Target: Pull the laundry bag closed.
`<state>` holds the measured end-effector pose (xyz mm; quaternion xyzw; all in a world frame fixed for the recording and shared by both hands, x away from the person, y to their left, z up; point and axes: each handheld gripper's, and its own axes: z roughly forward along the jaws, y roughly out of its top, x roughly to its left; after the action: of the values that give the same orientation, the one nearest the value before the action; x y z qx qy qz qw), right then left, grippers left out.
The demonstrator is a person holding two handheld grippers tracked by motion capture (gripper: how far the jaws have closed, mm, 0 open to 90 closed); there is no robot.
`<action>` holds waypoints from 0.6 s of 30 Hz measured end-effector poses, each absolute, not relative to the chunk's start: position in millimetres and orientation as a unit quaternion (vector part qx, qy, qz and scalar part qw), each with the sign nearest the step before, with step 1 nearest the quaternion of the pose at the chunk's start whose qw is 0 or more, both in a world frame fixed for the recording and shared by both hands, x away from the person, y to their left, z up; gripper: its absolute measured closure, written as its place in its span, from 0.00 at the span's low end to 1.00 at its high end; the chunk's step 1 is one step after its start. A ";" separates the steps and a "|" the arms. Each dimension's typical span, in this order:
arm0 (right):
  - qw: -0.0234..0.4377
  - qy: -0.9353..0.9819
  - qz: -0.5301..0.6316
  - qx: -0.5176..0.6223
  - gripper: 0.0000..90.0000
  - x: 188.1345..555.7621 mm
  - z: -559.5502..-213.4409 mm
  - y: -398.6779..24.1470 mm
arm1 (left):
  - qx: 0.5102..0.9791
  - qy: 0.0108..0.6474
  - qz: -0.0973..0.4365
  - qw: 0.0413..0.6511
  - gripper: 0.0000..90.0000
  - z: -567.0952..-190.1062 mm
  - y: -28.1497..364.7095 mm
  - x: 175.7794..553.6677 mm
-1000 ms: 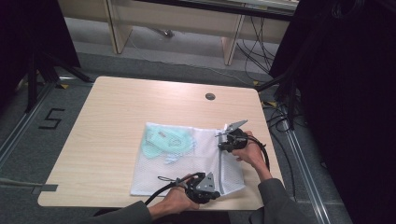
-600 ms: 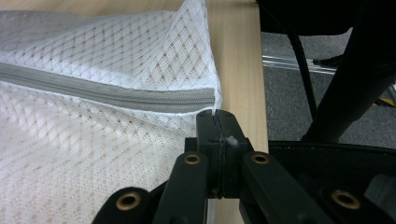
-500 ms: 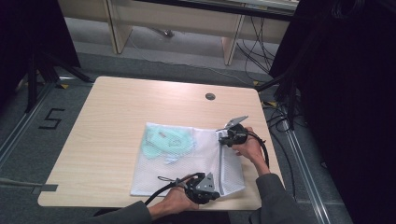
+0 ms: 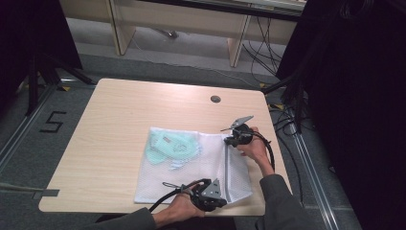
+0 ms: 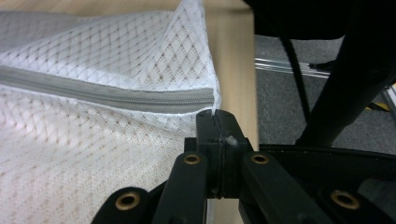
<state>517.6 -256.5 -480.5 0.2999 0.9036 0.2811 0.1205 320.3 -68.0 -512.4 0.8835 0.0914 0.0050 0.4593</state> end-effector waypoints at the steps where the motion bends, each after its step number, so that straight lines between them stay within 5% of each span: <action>1: 0.120 0.903 0.279 0.305 0.96 518.0 -479.6 -256.6 | 0.884 0.091 0.005 0.458 1.00 -512.7 -67.8 320.4; 18: 0.127 0.899 0.285 0.307 0.96 529.2 -480.5 -254.1 | 0.881 0.105 0.000 0.462 1.00 -515.0 -64.8 323.7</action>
<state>529.2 -254.1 -480.5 0.3070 0.8990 0.2851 0.1272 323.7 -64.8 -515.0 0.8808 0.1048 -0.0001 0.4617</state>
